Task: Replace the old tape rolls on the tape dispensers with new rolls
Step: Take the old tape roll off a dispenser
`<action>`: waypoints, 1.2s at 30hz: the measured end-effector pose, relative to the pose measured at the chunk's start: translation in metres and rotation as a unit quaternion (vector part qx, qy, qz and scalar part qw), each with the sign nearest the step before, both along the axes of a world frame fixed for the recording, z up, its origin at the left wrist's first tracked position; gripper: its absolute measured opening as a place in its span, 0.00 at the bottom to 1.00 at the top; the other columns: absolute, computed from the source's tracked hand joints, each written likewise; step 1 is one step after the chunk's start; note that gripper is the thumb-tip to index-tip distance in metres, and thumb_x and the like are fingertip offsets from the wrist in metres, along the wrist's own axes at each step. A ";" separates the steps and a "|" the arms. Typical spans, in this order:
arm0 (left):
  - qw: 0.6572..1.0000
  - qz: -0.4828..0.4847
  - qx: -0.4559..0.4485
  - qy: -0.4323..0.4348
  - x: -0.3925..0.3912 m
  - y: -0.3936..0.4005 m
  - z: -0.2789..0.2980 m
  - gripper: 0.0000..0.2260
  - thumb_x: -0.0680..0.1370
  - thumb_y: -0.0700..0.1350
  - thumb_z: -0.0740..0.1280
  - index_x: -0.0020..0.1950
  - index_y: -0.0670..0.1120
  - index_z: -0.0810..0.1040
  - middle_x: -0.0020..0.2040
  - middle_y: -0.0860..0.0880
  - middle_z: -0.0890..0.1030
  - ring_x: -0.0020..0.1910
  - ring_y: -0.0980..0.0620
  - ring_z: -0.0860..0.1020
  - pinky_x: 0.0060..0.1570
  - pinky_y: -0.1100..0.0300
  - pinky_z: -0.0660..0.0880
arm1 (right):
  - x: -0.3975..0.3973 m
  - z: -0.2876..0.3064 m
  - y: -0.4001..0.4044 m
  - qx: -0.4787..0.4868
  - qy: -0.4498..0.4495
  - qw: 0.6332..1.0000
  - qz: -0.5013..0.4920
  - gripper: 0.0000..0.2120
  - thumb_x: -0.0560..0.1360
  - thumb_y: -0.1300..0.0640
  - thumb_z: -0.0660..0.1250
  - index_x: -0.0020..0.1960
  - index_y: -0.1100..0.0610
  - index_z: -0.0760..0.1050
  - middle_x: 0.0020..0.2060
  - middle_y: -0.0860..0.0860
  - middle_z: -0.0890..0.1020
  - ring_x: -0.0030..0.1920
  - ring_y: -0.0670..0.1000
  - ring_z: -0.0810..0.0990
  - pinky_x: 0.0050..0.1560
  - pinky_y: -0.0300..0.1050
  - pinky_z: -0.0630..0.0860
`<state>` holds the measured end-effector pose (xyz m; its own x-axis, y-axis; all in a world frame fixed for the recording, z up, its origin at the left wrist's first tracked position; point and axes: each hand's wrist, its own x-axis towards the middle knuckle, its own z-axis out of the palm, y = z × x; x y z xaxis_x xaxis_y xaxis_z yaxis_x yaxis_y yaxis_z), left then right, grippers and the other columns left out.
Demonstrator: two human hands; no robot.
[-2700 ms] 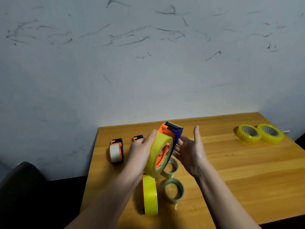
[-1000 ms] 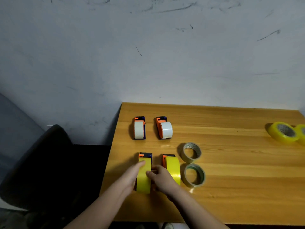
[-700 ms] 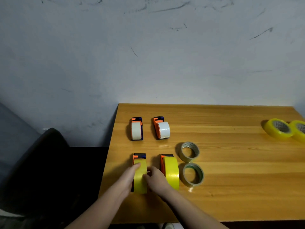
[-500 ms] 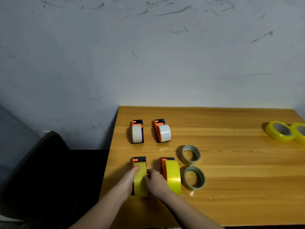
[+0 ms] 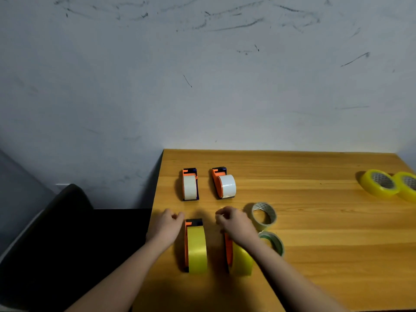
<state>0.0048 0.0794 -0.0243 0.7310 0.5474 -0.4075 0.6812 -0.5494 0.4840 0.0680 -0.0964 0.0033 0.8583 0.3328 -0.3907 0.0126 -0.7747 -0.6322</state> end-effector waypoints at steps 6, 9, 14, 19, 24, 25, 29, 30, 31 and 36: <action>0.981 0.055 -0.165 -0.085 0.039 0.000 0.005 0.11 0.80 0.50 0.60 0.56 0.45 0.74 0.46 0.46 0.80 0.47 0.45 0.80 0.48 0.51 0.76 | 0.036 0.009 -0.036 0.033 -0.010 0.992 -0.121 0.07 0.79 0.53 0.62 0.52 0.53 0.78 0.39 0.45 0.83 0.39 0.47 0.83 0.48 0.52 0.82; 0.971 0.044 -0.222 -0.072 0.054 -0.012 0.012 0.12 0.81 0.48 0.60 0.60 0.43 0.72 0.50 0.45 0.80 0.47 0.48 0.79 0.39 0.58 0.71 | 0.052 0.010 -0.051 0.040 -0.011 0.988 -0.150 0.06 0.79 0.54 0.63 0.51 0.53 0.78 0.37 0.45 0.83 0.39 0.48 0.83 0.48 0.52 0.81; 0.955 0.041 -0.294 -0.013 0.082 -0.031 0.014 0.08 0.80 0.47 0.60 0.55 0.44 0.70 0.50 0.45 0.76 0.49 0.49 0.75 0.49 0.57 0.68 | 0.075 0.004 -0.061 0.015 0.016 0.989 -0.147 0.04 0.79 0.55 0.62 0.50 0.53 0.75 0.39 0.48 0.83 0.40 0.51 0.83 0.49 0.51 0.79; 0.953 0.046 -0.298 0.006 0.121 -0.043 0.010 0.08 0.79 0.50 0.61 0.48 0.45 0.72 0.46 0.47 0.75 0.48 0.50 0.74 0.45 0.57 0.68 | 0.105 -0.014 -0.057 -0.030 0.048 0.993 -0.106 0.11 0.77 0.58 0.61 0.57 0.59 0.77 0.44 0.52 0.84 0.50 0.54 0.82 0.56 0.52 0.77; 0.958 0.065 -0.276 0.037 0.161 -0.061 0.005 0.21 0.79 0.48 0.60 0.67 0.37 0.68 0.59 0.40 0.75 0.57 0.44 0.73 0.48 0.57 0.70 | 0.141 -0.033 -0.042 -0.052 0.066 0.995 -0.052 0.19 0.80 0.60 0.58 0.69 0.61 0.70 0.64 0.59 0.77 0.63 0.57 0.75 0.62 0.48 0.70; 0.956 0.071 -0.282 0.041 0.169 -0.066 0.002 0.21 0.80 0.47 0.60 0.68 0.37 0.67 0.57 0.40 0.74 0.56 0.45 0.73 0.46 0.58 0.69 | 0.149 -0.037 -0.039 -0.053 0.068 0.995 -0.042 0.19 0.80 0.60 0.57 0.70 0.61 0.69 0.67 0.59 0.75 0.66 0.57 0.73 0.64 0.47 0.68; 0.941 0.121 -0.315 0.043 0.191 -0.076 -0.009 0.23 0.81 0.47 0.59 0.73 0.39 0.61 0.67 0.39 0.69 0.65 0.43 0.69 0.54 0.56 0.65 | 0.170 -0.050 -0.031 -0.029 0.094 0.995 -0.034 0.20 0.80 0.60 0.57 0.71 0.61 0.67 0.68 0.59 0.73 0.66 0.58 0.72 0.62 0.45 0.68; 0.937 0.130 -0.321 0.045 0.195 -0.078 -0.012 0.23 0.81 0.46 0.59 0.73 0.38 0.61 0.65 0.40 0.70 0.61 0.43 0.69 0.52 0.57 0.64 | 0.175 -0.053 -0.030 -0.019 0.104 0.994 -0.038 0.20 0.80 0.59 0.57 0.71 0.60 0.67 0.67 0.58 0.74 0.65 0.57 0.73 0.61 0.45 0.69; 0.934 0.139 -0.326 0.043 0.199 -0.079 -0.015 0.22 0.81 0.46 0.60 0.73 0.38 0.62 0.61 0.40 0.70 0.56 0.45 0.68 0.50 0.58 0.62 | 0.178 -0.055 -0.030 -0.009 0.115 0.992 -0.043 0.19 0.80 0.58 0.58 0.70 0.60 0.68 0.66 0.58 0.75 0.64 0.57 0.74 0.60 0.45 0.70; 0.906 0.177 -0.383 -0.026 0.208 -0.081 -0.015 0.17 0.80 0.45 0.62 0.68 0.42 0.69 0.56 0.44 0.76 0.49 0.46 0.76 0.49 0.54 0.74 | 0.184 -0.060 -0.032 0.038 0.138 0.988 -0.065 0.21 0.79 0.53 0.62 0.68 0.61 0.71 0.63 0.58 0.77 0.62 0.56 0.75 0.58 0.46 0.71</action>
